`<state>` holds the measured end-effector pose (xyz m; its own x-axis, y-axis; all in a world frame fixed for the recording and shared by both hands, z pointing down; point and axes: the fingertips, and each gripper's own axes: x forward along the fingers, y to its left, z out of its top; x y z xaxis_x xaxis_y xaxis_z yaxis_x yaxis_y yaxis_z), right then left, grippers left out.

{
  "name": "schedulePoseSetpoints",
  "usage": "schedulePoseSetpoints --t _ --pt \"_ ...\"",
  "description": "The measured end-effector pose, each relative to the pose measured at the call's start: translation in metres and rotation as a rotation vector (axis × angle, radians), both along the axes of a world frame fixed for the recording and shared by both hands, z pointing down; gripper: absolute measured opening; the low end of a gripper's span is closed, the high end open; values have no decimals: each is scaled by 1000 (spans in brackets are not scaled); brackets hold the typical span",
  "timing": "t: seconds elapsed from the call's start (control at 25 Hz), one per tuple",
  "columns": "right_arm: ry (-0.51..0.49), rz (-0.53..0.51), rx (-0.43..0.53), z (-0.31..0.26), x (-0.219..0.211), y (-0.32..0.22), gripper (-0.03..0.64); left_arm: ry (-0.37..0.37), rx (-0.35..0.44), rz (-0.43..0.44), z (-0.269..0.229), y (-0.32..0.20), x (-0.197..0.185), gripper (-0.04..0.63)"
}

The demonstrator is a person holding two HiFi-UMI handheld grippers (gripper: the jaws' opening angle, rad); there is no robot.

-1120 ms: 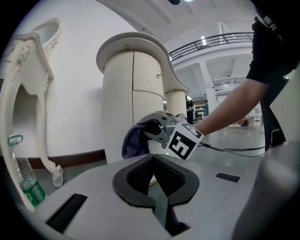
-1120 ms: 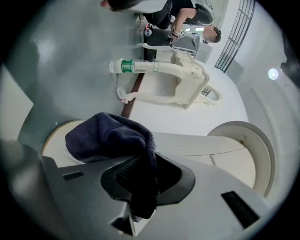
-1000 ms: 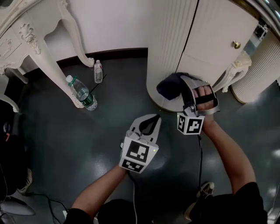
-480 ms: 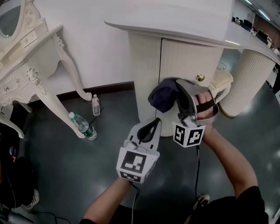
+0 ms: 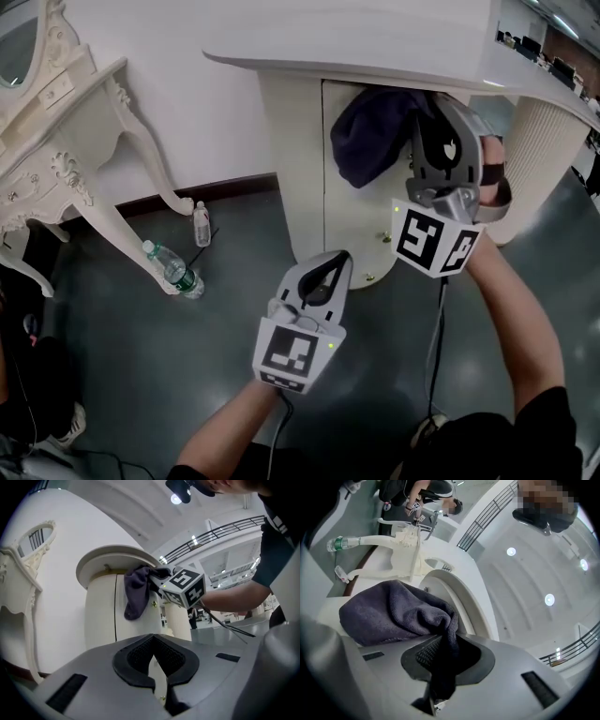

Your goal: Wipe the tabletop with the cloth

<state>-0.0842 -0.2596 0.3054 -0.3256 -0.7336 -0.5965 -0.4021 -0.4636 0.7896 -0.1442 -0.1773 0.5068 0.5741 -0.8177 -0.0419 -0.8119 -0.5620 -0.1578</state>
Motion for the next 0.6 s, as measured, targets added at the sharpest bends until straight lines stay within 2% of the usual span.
schedulePoseSetpoints --t 0.12,0.28,0.44,0.6 --pt "-12 -10 1 19 9 1 54 5 -63 1 25 1 -2 3" --pt "58 -28 -23 72 0 3 54 20 -93 -23 45 -4 -4 3" --pt "137 -60 -80 133 -9 2 54 -87 -85 -13 72 -4 8 3" --pt "213 -81 -146 196 -16 -2 54 -119 -190 13 121 1 14 3"
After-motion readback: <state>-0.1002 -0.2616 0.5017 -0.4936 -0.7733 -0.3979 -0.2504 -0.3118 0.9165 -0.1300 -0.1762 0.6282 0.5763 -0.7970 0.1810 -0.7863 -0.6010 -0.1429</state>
